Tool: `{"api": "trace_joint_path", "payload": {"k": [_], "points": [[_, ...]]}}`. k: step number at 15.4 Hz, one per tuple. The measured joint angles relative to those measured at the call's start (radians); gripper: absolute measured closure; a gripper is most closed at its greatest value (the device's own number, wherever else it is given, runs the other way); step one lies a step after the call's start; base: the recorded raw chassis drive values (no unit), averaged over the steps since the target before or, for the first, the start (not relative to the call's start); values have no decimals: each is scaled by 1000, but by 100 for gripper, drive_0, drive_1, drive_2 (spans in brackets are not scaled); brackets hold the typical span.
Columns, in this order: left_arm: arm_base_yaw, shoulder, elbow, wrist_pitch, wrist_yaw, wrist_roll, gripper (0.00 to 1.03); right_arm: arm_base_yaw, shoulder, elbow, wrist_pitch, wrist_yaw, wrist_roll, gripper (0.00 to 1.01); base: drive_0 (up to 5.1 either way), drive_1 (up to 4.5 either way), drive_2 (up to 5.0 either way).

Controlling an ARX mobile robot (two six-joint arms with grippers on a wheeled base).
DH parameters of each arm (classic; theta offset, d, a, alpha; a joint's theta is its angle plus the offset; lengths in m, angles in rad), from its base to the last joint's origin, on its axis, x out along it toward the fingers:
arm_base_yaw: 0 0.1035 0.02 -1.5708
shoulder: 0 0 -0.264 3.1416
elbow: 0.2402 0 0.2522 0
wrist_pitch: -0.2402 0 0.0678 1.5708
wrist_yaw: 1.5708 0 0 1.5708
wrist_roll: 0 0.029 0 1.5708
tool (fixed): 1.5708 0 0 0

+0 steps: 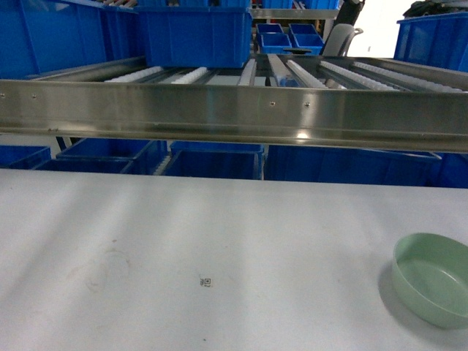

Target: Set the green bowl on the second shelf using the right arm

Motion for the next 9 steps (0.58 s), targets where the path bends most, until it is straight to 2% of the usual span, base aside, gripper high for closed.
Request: {"api": "trace_joint_path", "payload": {"k": [4, 6, 9], "points": [[0, 0, 0, 0, 0, 0, 5, 32, 170, 114, -71, 9, -40, 3, 0, 0, 0], [0, 0, 0, 0, 0, 0, 5, 61, 255, 188, -78, 28, -49, 3, 0, 0, 0], [0, 0, 0, 0, 0, 0, 5, 66, 384, 264, -83, 74, -74, 3, 0, 0, 0]]}}
